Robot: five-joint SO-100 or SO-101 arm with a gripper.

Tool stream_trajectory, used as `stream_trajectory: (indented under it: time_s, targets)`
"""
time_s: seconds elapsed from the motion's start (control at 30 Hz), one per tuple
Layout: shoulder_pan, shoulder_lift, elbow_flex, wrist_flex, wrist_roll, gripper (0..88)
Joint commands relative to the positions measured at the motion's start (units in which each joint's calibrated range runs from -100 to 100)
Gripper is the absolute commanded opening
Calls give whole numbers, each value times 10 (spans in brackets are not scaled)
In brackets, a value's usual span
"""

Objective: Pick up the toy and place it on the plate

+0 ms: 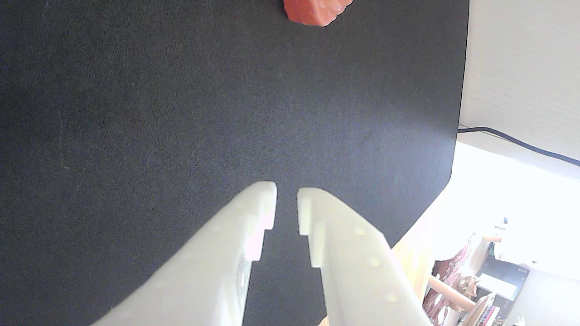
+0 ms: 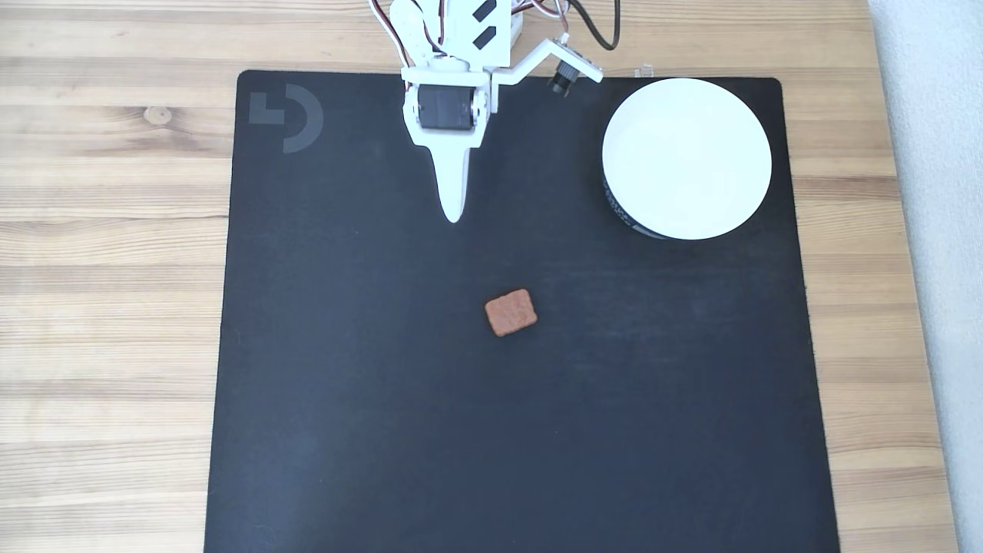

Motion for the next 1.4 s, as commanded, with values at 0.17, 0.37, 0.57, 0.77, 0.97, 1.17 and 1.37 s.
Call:
stream_trajectory:
  time_s: [0.17,0.37,0.57,0.77,0.97,1.17,1.37]
  targets:
    - [5,-7,6,1,1,23]
    - [4,-4,-22,20,2,22]
    - [-1,63,-118,45,-1,22]
    - [-31,207,-245,21,-1,22]
    - [-60,375,-375,-4,1,22]
    - [-79,565,-510,-29,2,22]
    - [-73,781,-735,-28,2,22]
